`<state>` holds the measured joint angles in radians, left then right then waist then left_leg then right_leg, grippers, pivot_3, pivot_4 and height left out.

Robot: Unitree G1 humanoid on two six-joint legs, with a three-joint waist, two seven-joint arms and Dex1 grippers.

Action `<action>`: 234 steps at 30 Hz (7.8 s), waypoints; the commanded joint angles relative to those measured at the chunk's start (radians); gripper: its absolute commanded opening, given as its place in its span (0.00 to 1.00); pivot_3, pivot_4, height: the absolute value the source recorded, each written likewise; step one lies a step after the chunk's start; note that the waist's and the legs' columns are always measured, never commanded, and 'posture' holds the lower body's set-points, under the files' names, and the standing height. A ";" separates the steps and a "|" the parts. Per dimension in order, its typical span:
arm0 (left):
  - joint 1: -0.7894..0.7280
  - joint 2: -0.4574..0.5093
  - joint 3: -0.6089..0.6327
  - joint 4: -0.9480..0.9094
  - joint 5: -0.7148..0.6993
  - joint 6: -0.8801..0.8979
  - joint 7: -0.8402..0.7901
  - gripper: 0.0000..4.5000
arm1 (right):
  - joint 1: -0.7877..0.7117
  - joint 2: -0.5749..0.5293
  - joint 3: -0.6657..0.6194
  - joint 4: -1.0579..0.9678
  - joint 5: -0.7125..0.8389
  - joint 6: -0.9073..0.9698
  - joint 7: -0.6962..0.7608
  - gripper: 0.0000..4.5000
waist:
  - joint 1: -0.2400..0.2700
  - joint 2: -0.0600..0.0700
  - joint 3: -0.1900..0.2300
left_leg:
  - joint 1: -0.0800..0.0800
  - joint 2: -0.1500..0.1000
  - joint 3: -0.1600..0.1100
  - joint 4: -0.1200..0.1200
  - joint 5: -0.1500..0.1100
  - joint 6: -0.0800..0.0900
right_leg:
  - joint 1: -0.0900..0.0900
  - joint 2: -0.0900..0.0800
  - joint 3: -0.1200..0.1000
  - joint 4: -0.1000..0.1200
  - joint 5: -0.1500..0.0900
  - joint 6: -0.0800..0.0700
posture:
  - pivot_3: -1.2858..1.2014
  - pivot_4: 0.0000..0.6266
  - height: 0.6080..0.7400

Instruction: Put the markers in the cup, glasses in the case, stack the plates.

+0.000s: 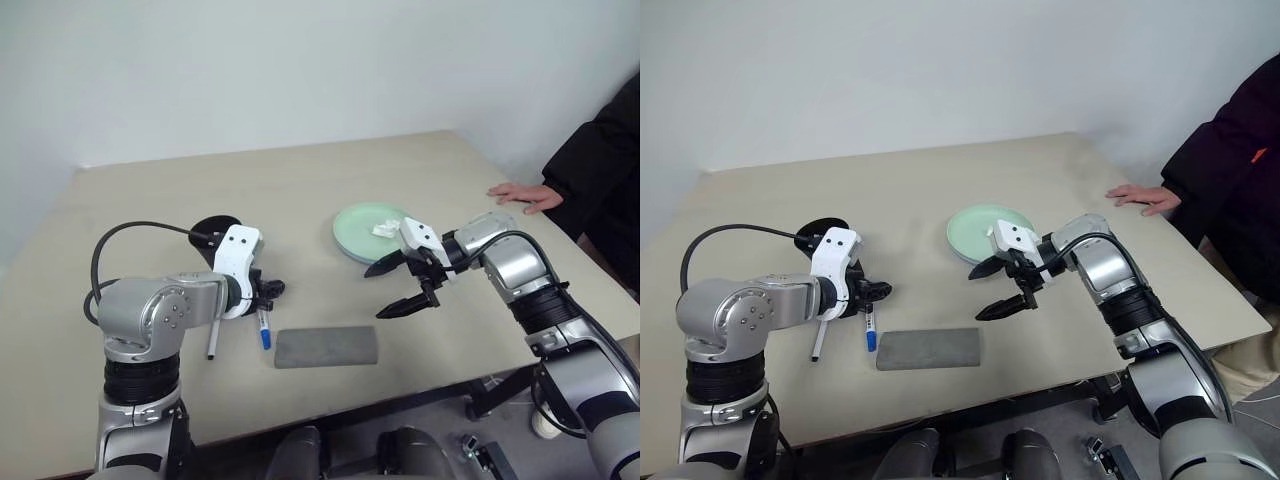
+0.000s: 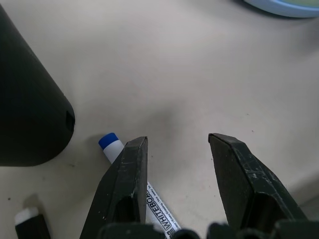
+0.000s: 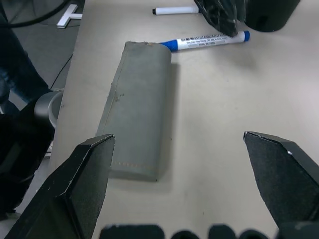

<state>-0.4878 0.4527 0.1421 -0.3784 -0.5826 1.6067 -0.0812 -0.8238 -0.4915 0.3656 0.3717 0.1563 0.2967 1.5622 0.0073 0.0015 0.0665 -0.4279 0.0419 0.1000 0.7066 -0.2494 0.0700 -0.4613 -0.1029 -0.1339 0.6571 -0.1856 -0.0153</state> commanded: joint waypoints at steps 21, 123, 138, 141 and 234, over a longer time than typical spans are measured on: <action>0.030 0.042 0.003 -0.001 -0.599 0.008 0.672 0.45 | -0.083 0.001 -0.022 0.081 -0.001 -0.063 0.034 1.00 | 0.000 -0.001 0.000 | 0.000 0.000 0.000 0.000 0.001 -0.001 | 0.000 -0.001 0.001 0.000 0.001 -0.002 | 0.52 0.00 0.70; 0.073 0.005 0.079 0.336 0.226 -1.295 -0.111 0.02 | -0.090 0.030 -0.018 0.082 -0.005 -0.065 0.036 1.00 | 0.001 -0.003 0.000 | -0.001 0.001 0.000 -0.007 0.004 -0.005 | -0.002 0.001 -0.004 -0.006 0.004 -0.007 | 0.52 0.00 0.70; 0.078 0.004 0.115 0.373 0.231 -1.230 -0.128 0.02 | -0.088 0.029 -0.020 0.080 -0.004 -0.063 0.035 1.00 | 0.001 -0.003 0.000 | -0.001 0.001 -0.001 -0.007 0.004 -0.005 | -0.002 0.001 -0.005 -0.006 0.005 -0.006 | 0.52 0.00 0.70; 0.082 0.001 0.118 0.367 0.218 -1.210 -0.142 0.02 | -0.088 0.029 -0.019 0.080 -0.005 -0.064 0.035 1.00 | 0.001 -0.003 0.000 | -0.001 0.001 -0.001 -0.007 0.004 -0.005 | -0.002 0.001 -0.005 -0.006 0.004 -0.006 | 0.52 0.00 0.70; 0.201 0.246 0.151 -0.062 -0.145 -0.116 -0.062 0.55 | -0.095 0.021 -0.005 0.073 0.030 -0.067 0.051 1.00 | -0.004 -0.002 0.001 | -0.001 0.002 -0.001 -0.006 0.004 -0.005 | -0.001 0.001 -0.005 -0.005 0.004 -0.007 | 0.52 0.00 0.70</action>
<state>-0.2548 0.7140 0.2731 -0.4578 -0.7654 1.4560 -0.1834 -0.8944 -0.4479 0.3691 0.4860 0.1439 0.2307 1.5998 0.0033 -0.0009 0.0674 -0.4285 0.0436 0.0986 0.7003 -0.2457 0.0646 -0.4627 -0.1017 -0.1388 0.6519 -0.1818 -0.0228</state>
